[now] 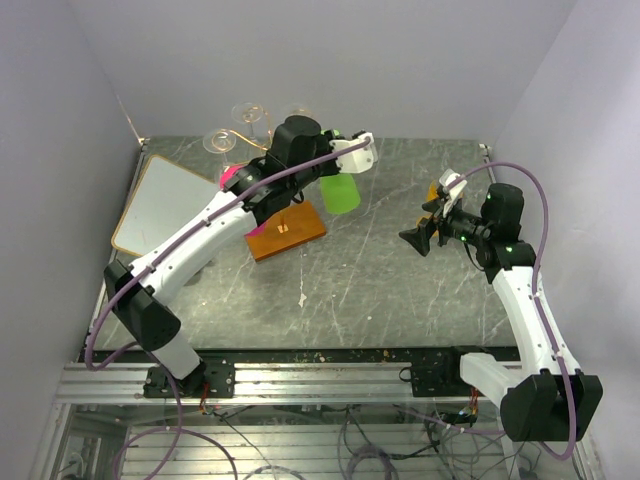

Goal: Place the wine glass upside down on the wine glass rack

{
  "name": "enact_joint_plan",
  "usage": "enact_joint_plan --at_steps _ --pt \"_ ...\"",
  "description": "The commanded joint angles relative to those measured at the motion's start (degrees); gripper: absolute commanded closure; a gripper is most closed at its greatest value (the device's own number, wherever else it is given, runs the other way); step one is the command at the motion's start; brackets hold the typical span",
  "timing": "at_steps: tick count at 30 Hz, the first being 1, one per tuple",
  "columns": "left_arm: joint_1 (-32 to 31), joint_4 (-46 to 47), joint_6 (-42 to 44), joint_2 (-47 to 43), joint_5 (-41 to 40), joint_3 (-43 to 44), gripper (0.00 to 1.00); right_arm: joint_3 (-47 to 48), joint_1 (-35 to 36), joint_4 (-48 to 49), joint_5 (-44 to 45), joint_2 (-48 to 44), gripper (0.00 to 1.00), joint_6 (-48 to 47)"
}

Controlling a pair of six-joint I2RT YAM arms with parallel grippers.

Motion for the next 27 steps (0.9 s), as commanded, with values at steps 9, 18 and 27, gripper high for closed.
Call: enact_joint_plan --at_steps 9,18,27 --pt "-0.38 0.00 -2.37 3.12 -6.60 4.85 0.93 -0.66 -0.59 1.23 -0.72 -1.24 0.03 0.11" --pt "-0.36 -2.03 -2.10 2.82 -7.43 4.25 0.91 -0.66 -0.63 1.34 -0.76 -1.21 0.03 0.11" --pt "-0.44 -3.22 -3.07 1.73 -6.59 3.94 0.90 -0.66 -0.70 1.27 -0.92 -1.17 0.03 0.18"
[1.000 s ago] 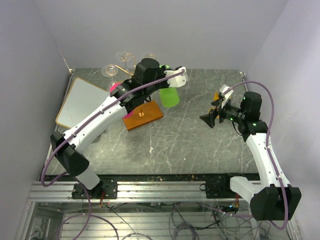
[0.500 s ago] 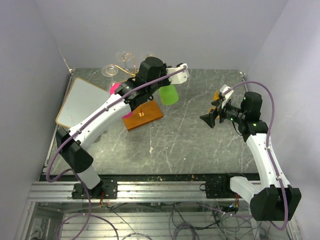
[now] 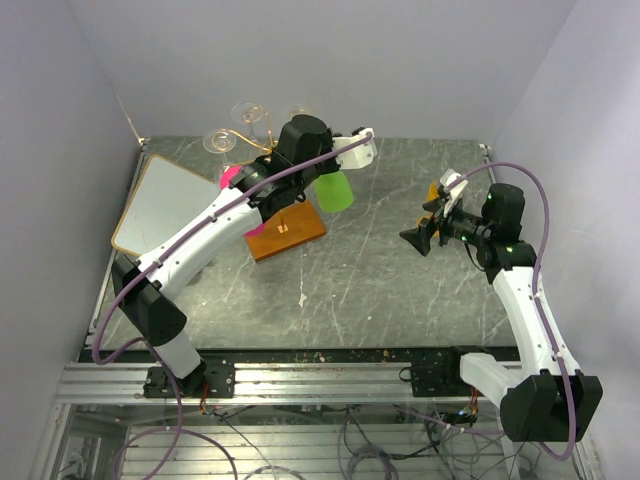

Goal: Place the wine glass upside down on the wine glass rack

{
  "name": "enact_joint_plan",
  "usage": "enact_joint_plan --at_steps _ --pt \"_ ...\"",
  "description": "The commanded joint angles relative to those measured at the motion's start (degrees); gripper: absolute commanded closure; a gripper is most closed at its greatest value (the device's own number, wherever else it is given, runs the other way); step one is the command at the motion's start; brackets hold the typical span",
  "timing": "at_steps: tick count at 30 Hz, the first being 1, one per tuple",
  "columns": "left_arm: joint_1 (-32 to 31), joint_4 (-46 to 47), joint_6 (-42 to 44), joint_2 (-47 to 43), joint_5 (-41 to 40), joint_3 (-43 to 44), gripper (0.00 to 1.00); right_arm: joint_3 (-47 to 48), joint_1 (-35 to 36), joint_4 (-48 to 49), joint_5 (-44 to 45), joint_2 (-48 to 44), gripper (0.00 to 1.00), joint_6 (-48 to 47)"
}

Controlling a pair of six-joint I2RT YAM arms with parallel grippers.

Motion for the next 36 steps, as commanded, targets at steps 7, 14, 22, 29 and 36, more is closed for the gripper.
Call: enact_joint_plan --at_steps 7,14,22,29,36 --pt "-0.43 -1.45 -1.86 -1.90 -0.25 0.53 0.87 -0.78 -0.70 1.27 -1.02 -1.13 0.03 0.23" --pt "-0.33 -2.52 -2.82 -2.22 -0.33 0.52 0.79 -0.78 -1.06 1.49 -1.16 -1.08 0.03 0.41" --pt "-0.44 -3.35 -3.14 -3.02 -0.43 0.26 0.72 -0.93 -1.36 1.63 -1.38 -1.19 0.03 0.66" --pt "-0.39 -3.31 -3.82 -4.62 -0.44 -0.86 0.70 -0.93 -1.79 1.71 -1.73 -1.38 0.03 0.72" --pt "-0.38 -3.18 -3.19 -7.43 -0.26 -3.06 0.66 -1.09 -2.42 1.88 -2.08 -1.30 0.03 1.02"
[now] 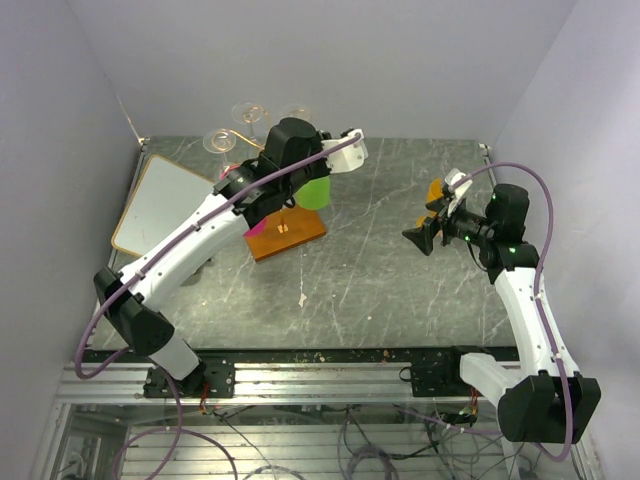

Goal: Place the wine glass upside down on the wine glass rack

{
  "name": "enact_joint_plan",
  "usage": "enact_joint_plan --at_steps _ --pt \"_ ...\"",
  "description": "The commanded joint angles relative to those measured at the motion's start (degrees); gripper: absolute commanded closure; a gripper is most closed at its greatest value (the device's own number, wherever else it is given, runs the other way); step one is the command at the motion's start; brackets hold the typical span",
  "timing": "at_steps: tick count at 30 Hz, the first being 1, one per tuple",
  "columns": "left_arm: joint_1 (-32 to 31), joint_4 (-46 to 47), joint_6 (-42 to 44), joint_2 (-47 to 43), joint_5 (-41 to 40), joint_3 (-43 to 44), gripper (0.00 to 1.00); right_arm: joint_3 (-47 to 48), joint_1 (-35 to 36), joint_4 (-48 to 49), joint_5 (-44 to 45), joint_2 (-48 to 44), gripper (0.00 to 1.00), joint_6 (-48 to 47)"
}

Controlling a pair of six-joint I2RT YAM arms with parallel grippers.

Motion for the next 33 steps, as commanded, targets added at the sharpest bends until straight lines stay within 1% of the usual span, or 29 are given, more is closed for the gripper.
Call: enact_joint_plan --at_steps 1,12,17,21,25,28,29,30,32,33 --pt "-0.44 0.20 -0.19 -3.74 -0.07 -1.49 0.66 -1.08 -0.96 1.82 -0.98 -0.88 0.03 0.60" --pt "-0.43 -3.38 0.53 -9.12 1.16 -4.87 0.62 -1.08 -3.69 2.06 -1.77 -1.38 0.03 1.05" --pt "-0.43 -4.75 0.97 -14.69 3.03 -9.11 0.57 -1.15 -6.01 2.47 -1.50 -2.33 0.03 1.74" --pt "-0.37 -4.90 4.11 -18.97 2.43 -13.07 0.53 -1.50 -7.94 3.62 -0.81 -2.79 0.02 2.62" --pt "0.28 -5.48 4.85 -22.12 0.90 -15.82 0.44 -1.78 -9.33 4.71 0.33 -2.92 0.02 3.97" --pt "2.12 -5.64 2.71 -23.96 2.66 -16.80 0.33 -2.40 -10.22 6.79 2.70 -3.41 0.02 5.94" --pt "3.29 -5.76 1.74 -24.49 3.62 -16.81 0.30 -2.73 -10.53 7.69 4.24 -3.72 0.02 6.76" --pt "4.18 -6.05 0.87 -24.73 4.58 -16.51 0.26 -3.08 -10.76 8.77 6.13 -3.96 0.02 7.92" --pt "6.02 -6.41 -2.24 -24.88 6.05 -15.20 0.12 -3.63 -11.28 10.93 11.37 -4.15 0.02 10.36" --pt "7.25 -6.42 -4.26 -24.96 6.76 -14.48 0.08 -3.78 -11.35 11.73 14.16 -3.91 0.02 11.39"
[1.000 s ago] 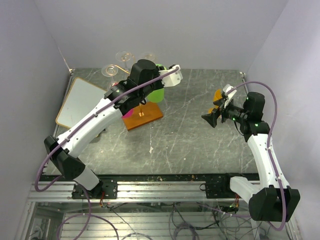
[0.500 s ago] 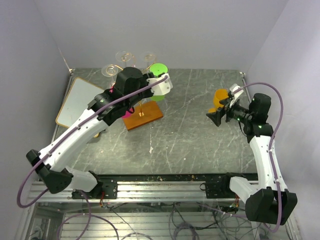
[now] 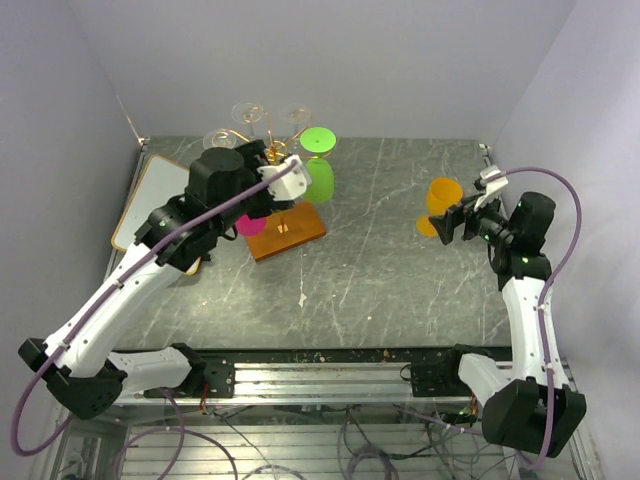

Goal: Place the wine glass upside down on the wine glass rack

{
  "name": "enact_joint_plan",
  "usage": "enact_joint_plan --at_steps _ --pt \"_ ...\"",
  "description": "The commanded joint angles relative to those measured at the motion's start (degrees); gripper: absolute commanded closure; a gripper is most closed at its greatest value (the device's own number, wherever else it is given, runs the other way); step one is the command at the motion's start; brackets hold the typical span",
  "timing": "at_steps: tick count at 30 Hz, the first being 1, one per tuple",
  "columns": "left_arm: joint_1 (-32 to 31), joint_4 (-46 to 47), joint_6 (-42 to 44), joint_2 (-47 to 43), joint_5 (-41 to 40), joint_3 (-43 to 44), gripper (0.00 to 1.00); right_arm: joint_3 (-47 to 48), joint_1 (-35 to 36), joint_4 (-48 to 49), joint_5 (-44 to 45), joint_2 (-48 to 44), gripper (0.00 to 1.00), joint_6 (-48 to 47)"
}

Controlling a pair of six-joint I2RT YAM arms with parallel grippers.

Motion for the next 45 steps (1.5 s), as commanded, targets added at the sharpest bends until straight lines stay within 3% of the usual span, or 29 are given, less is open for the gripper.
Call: enact_joint_plan --at_steps 1,8,13,16,23,26,35,45 --pt "4.61 -0.76 -8.54 -1.38 4.34 2.54 0.04 -0.98 -1.17 6.21 13.85 -0.48 0.02 6.00" --pt "12.80 -2.91 -26.50 -4.51 8.71 3.00 0.00 2.06 -1.18 4.50 27.47 3.78 0.03 7.87" --pt "16.56 -4.70 -33.59 -9.07 8.31 -0.98 0.00 6.07 -1.09 1.75 29.72 6.99 0.05 6.49" --pt "19.80 -3.63 -37.03 -12.98 12.88 -2.49 0.00 8.35 -0.88 0.58 30.46 9.29 0.07 6.23" --pt "24.28 1.03 -39.38 -17.49 21.81 -7.30 0.03 14.94 0.28 -2.50 33.20 17.75 0.11 3.90" --pt "26.86 3.04 -38.36 -20.38 24.84 -11.21 0.02 18.91 0.89 -5.24 33.45 22.29 0.21 2.68" --pt "31.23 -0.13 -31.22 -20.90 20.82 -13.03 0.01 25.16 4.79 -8.36 37.52 32.49 0.43 1.69" --pt "31.24 -0.24 -30.79 -20.12 18.95 -14.62 0.02 27.82 9.94 -8.70 44.04 37.92 0.60 0.98"
